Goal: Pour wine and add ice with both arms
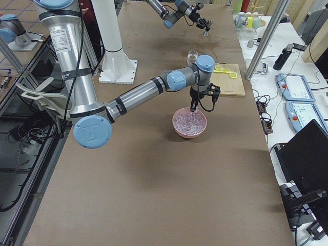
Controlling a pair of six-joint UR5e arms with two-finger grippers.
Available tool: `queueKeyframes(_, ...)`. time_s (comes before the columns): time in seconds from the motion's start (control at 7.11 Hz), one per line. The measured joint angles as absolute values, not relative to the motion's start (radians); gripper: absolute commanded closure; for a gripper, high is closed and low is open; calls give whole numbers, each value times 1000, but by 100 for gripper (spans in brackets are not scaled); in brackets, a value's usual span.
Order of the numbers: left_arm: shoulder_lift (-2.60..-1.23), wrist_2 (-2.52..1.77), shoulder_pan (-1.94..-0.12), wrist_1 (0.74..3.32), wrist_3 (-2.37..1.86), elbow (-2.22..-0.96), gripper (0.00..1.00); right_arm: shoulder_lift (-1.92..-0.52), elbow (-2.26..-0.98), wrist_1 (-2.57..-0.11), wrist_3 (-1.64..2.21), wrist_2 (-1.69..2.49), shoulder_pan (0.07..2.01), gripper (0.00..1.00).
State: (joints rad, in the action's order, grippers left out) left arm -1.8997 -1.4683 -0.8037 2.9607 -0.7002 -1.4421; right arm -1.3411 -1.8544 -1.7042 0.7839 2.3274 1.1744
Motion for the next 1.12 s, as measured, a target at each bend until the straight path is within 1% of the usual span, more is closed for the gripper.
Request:
queueKeyframes(0.14, -1920, -1458, -789, 2917, -619, -1464, 100, -1345, -1862, -1704, 783, 2328, 1177, 65)
queueKeyframes(0.56, -2010, -1372, -703, 2805, -527, -1477, 100, -1357, -1882, -1703, 781, 2329, 1185, 65)
queueKeyframes(0.84, -2051, -1350, -669, 2757, -509, -1485, 100, -1360, -1890, -1701, 781, 2329, 1188, 65)
queueKeyframes(1.12, -2085, -1347, -658, 2675, -506, -1520, 100, -1360, -1892, -1698, 781, 2329, 1189, 65)
